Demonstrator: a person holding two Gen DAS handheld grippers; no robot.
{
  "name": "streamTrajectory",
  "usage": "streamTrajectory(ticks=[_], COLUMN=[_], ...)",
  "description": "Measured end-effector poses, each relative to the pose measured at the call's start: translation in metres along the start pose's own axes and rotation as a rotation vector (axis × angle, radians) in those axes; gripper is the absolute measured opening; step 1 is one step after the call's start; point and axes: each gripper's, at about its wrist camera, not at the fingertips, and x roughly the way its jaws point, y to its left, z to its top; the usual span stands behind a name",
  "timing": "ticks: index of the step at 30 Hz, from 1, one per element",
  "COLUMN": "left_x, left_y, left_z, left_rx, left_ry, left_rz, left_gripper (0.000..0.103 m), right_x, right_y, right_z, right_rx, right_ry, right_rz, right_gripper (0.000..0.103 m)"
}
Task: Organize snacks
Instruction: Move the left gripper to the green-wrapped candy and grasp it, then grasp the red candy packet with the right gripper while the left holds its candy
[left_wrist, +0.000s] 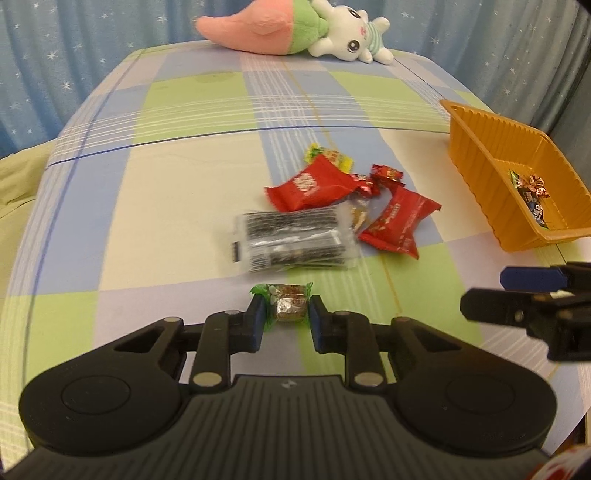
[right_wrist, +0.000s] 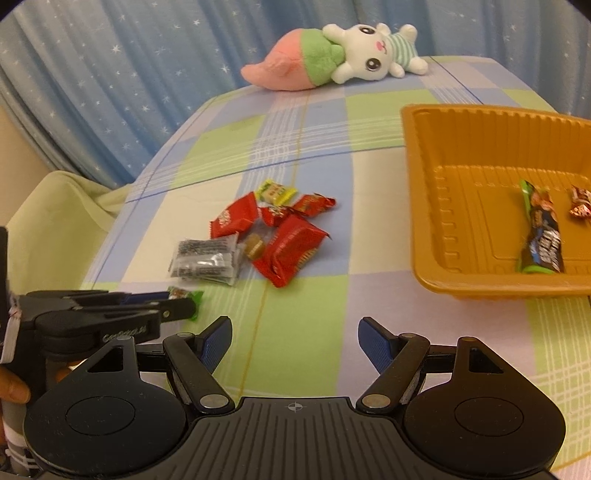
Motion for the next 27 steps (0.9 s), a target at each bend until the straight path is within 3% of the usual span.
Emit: streamTrajectory(ticks=[9, 11, 19, 27], left_x=[-0.022, -0.026, -0.035, -0.036], left_y=[0.042, 0.051, 0.081, 0.092], left_z=[0.002, 0.004, 0.008, 0.005], left_rx=[-0.079, -0.098, -0.151, -0.169], left_ry=[-0.042, -0.054, -0.078, -0.072], left_rz=[0.076, 0.093, 0.138, 0.148], left_gripper=[0.022, 0.022, 0.022, 0.022], right_x=[0.017, 0.023, 0.045, 0.061], right_y=[0.022, 0.023, 0.022, 0.021], right_z=[0.020, 0.026, 0.042, 0.051], right_rx=[-0.032, -0.023, 0.038, 0.075], right_ry=[-0.049, -0.051, -0.033, -0.031], right_rz=[-0.005, -0.021, -0.085, -0.119], right_gripper=[0.074, 0.065, 0.053, 0.049])
